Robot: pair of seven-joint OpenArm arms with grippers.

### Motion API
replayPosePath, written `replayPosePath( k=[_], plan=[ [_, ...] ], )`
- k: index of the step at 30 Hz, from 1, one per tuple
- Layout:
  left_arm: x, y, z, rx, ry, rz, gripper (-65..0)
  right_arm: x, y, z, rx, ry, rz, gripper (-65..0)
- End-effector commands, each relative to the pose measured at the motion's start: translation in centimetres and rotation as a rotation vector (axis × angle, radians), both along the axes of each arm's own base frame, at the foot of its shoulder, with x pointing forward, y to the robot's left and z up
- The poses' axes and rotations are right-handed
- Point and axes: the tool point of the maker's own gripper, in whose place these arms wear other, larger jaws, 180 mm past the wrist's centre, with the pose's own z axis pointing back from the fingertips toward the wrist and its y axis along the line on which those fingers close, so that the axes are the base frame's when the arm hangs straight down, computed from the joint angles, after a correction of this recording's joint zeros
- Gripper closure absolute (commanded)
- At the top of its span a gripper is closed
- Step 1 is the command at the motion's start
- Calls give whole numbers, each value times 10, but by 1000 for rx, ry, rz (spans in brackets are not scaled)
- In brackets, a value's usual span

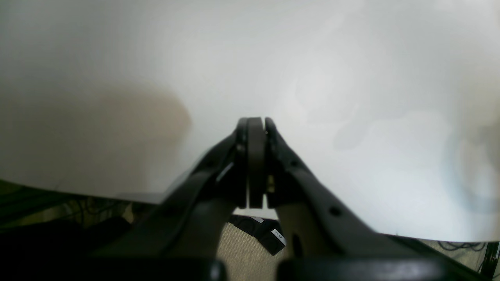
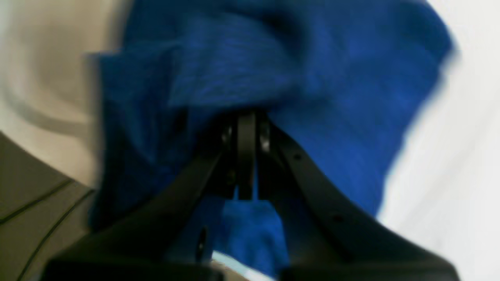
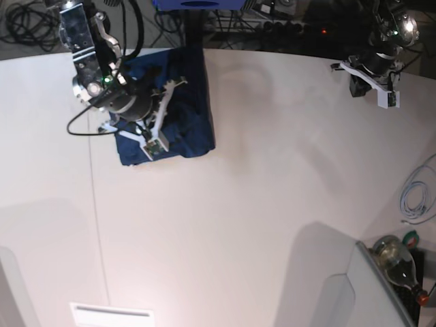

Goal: Layout the t-shirt on the table in an organized manner, then fold the t-shirt properly
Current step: 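Release with the left gripper and press the bunched shirt with the right gripper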

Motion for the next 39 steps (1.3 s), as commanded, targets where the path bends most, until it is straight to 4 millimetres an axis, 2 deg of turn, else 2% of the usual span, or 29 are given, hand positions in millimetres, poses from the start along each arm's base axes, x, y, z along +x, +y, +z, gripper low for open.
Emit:
replayPosePath(
  k=[1, 4, 9, 11, 13, 16, 18, 21, 24, 27, 29, 32, 39],
  plan=[
    [5, 2, 8, 8, -33, -7, 0, 18, 11, 17, 36, -67, -1, -14],
    [4, 2, 7, 7, -31, -6, 0, 32, 31, 20, 71, -73, 4, -14],
    [4, 2, 7, 5, -32, -6, 0, 54, 49, -1, 79, -10, 3, -11],
    [4, 2, 7, 5, -32, -6, 0, 61, 54, 4, 90, -22, 6, -11],
    [5, 2, 8, 5, -34, -6, 0, 68, 54, 27, 104, -87, 7, -9],
    [5, 2, 8, 7, -34, -6, 0, 52, 34, 50, 66, -129, 12, -9],
    [5, 2, 8, 7, -34, -6, 0, 32, 20, 53, 19, -99, 20, -9],
    [7, 3, 9, 8, -38, -7, 0, -10, 3, 35, -25, -18, 33, -9],
    [14, 2, 11, 8, -54, -8, 0, -36, 0, 15, -19, 29, 37, -9],
    [19, -11, 9, -7, -53, -47, 0, -47, 4, -3, -1, 66, 35, -8],
    [22, -21, 7, -20, -51, -75, 0, -56, 18, -7, 14, 79, 75, -8],
    [22, -31, 4, -35, -44, -95, 0, -64, 35, -8, 30, 84, 126, -9],
    [19, -30, 3, -34, -38, -93, 0, -71, 68, -2, 78, 86, 182, -9]
  ],
)
